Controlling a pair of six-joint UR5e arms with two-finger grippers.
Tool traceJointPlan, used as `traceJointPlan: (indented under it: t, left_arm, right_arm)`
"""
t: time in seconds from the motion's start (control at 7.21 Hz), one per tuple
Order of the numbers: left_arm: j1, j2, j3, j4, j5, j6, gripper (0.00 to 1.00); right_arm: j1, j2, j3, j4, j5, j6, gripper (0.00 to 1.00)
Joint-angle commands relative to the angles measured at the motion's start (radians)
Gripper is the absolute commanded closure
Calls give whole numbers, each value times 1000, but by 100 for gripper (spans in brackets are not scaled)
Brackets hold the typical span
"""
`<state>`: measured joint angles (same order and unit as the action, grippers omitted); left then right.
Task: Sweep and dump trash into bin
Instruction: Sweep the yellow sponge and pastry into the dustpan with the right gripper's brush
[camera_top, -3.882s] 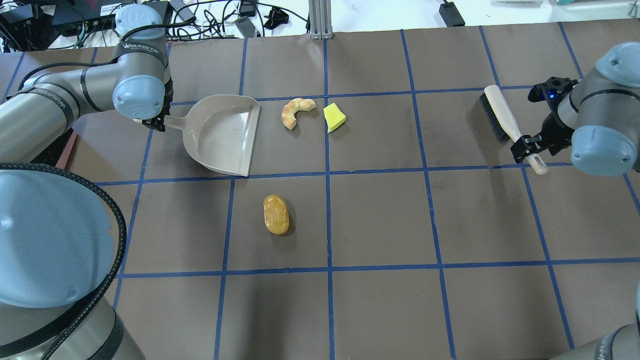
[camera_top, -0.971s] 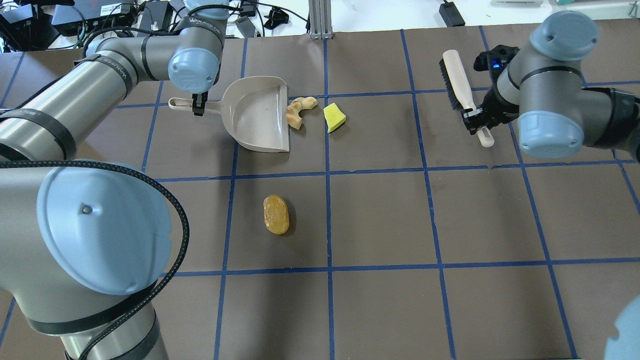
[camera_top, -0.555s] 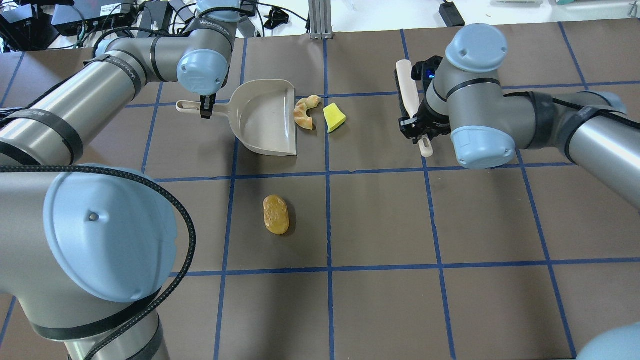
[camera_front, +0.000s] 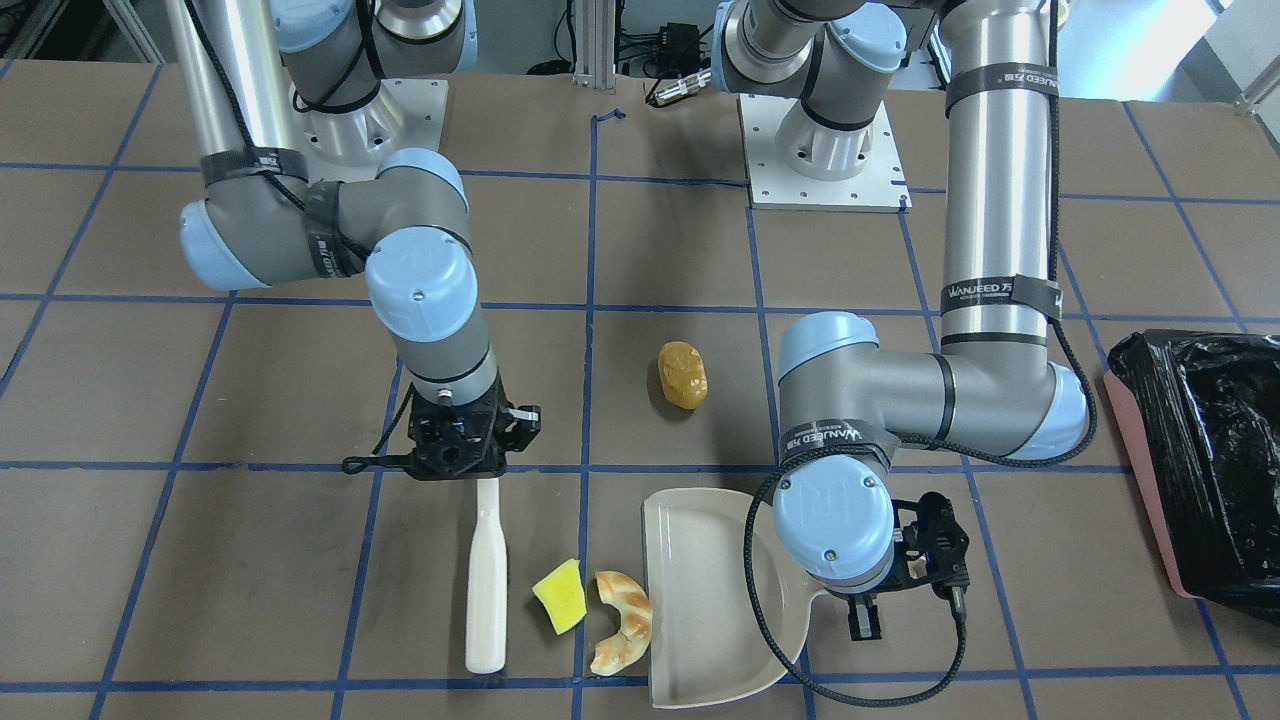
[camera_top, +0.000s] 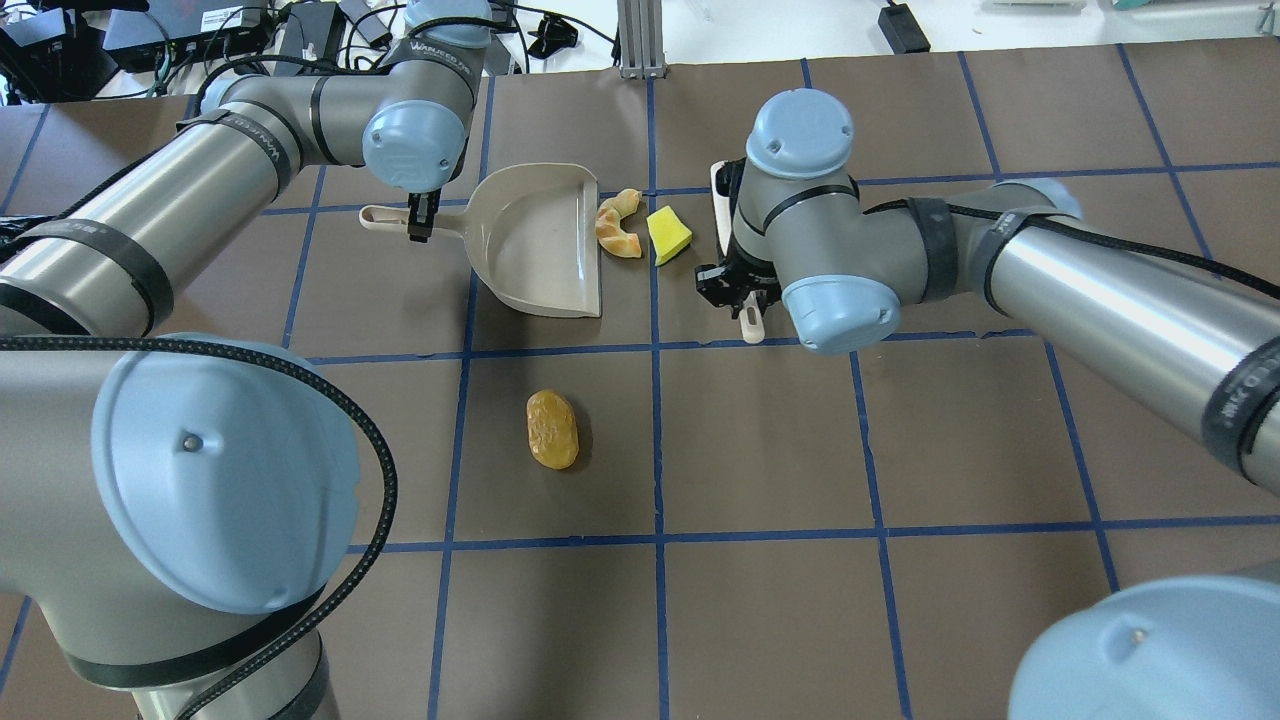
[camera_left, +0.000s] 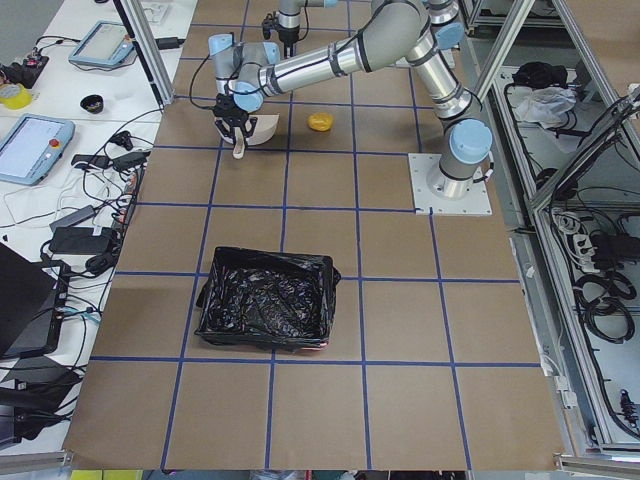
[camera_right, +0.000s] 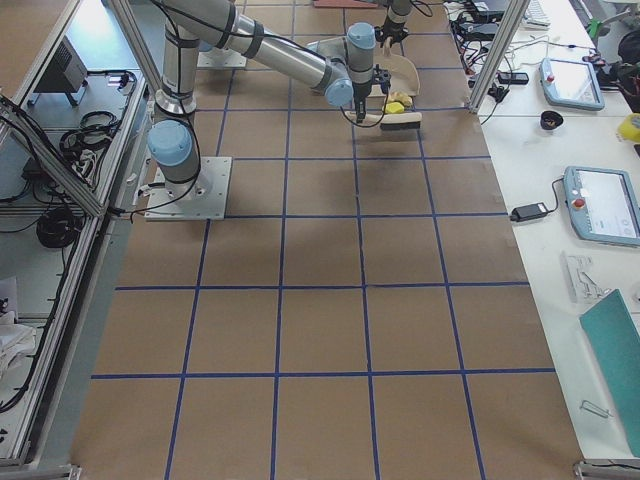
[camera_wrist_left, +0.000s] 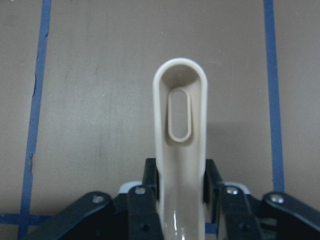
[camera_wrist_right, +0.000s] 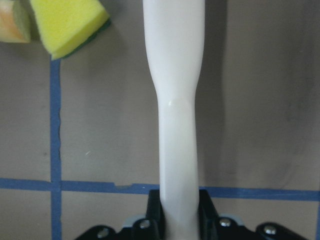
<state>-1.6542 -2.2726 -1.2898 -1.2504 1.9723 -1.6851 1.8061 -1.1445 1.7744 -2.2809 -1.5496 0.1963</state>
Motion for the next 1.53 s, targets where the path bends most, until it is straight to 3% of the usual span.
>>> traceJointPlan:
  t: [0.0, 0.28, 0.55, 0.83, 0.97, 1.11, 1.39]
  left_arm:
    - [-6, 4, 1, -20, 2, -1, 100]
    - [-9, 2, 6, -20, 2, -2, 100]
    - [-16, 2, 10, -20, -4, -30, 100]
    - [-27, 5, 13, -18, -30, -24, 100]
    - [-30, 4, 15, -5, -53, -5, 100]
    - [-30, 8, 14, -1, -91, 37, 100]
    - [-29, 18, 0, 52, -186, 140, 100]
  right_arm:
    - [90, 54, -52, 1, 11, 89, 99]
    - [151, 77, -69, -2, 16, 147, 99]
    - [188, 84, -107, 0, 92, 236, 99]
    - [214, 101, -141, 1, 106, 306, 98]
    - [214, 100, -145, -2, 185, 368, 98]
    - [213, 95, -145, 9, 175, 354, 98]
    - [202, 77, -156, 119, -2, 236, 98]
